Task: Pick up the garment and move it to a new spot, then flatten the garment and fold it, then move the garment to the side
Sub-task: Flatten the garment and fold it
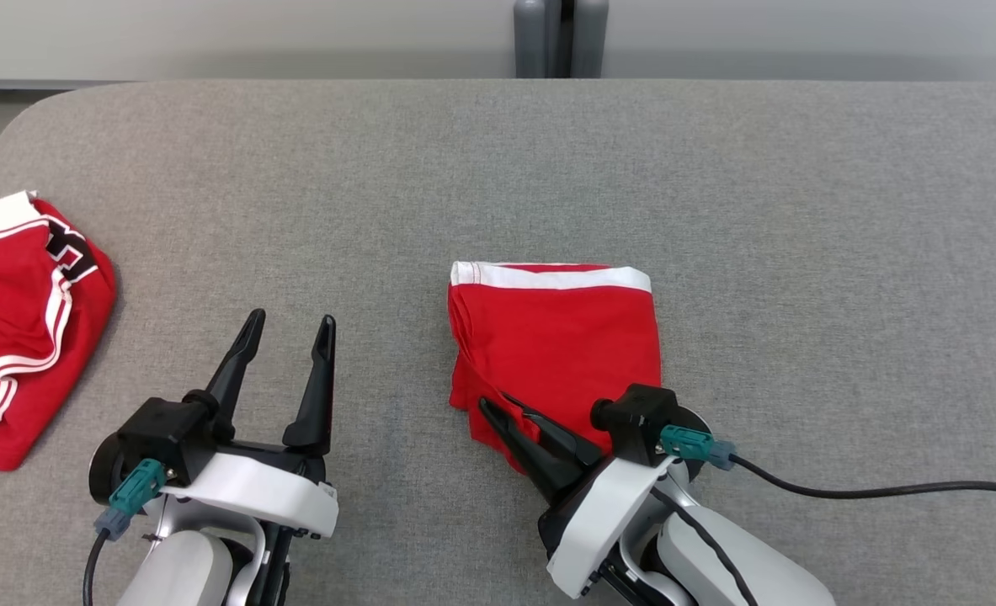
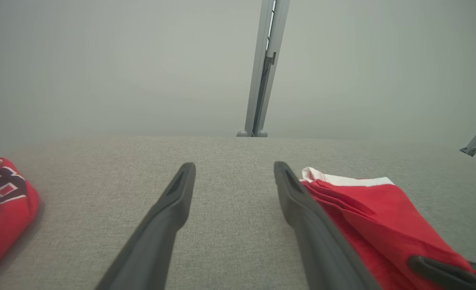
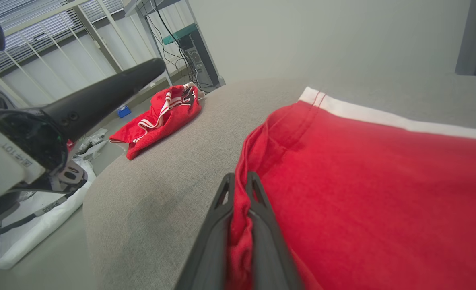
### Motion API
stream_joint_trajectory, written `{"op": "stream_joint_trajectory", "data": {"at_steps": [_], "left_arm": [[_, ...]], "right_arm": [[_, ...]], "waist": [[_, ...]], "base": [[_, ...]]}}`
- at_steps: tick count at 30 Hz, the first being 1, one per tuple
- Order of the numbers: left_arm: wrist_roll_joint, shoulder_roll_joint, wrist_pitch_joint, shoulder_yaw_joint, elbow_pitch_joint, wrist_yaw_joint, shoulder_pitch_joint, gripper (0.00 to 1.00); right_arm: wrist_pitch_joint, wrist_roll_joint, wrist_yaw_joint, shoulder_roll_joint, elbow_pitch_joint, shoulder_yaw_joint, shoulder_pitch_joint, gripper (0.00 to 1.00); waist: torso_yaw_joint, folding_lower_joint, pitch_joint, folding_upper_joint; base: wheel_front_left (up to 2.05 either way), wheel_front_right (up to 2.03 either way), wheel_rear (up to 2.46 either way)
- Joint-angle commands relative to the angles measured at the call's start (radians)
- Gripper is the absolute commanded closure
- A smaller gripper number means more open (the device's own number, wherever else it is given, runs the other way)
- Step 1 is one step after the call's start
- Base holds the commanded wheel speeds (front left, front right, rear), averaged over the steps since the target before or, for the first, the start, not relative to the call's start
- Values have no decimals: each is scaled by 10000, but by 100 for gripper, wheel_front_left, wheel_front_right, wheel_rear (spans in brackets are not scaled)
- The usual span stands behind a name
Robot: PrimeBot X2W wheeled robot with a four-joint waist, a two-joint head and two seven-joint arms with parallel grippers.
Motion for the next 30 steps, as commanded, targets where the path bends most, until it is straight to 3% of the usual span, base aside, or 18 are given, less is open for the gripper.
{"op": "stream_joint_trajectory", "data": {"at_steps": [1, 2, 3, 11, 15, 19, 30], "left_arm": [[-23, 36, -83, 31, 50, -48, -189, 0], [-33, 18, -100, 26, 65, -47, -181, 0], [-42, 8, -114, 31, 89, -44, -193, 0], [-85, 18, -209, 74, 234, 5, -222, 0], [-107, 58, -250, 124, 283, 69, -129, 0], [-100, 158, -303, 208, 210, 150, 35, 0], [6, 478, -300, 451, -144, 494, 311, 0]], "right_arm": [[-115, 125, 1, -72, 273, 195, -219, 63], [-184, 231, 1, -66, 351, 343, -309, 28], [-208, 301, 1, -58, 450, 499, -371, 1], [-452, 493, 1, -65, 464, 1632, -418, 0], [-701, 340, 1, -69, 115, 1366, -211, 0], [-856, -176, 1, -91, -394, -124, 159, 0], [-580, -2553, 1, -711, -1891, -5795, 1732, 0]], "waist": [[68, 0, 89, 0], [77, 0, 117, 0], [72, 0, 138, 0], [-93, 0, 82, 0], [-268, 0, -70, 0], [-478, 0, -255, 0], [-842, 0, -714, 0]], "base": [[0, 0, 0], [0, 0, 0], [0, 0, 0], [0, 0, 0], [0, 0, 0], [0, 0, 0], [0, 0, 0]]}}
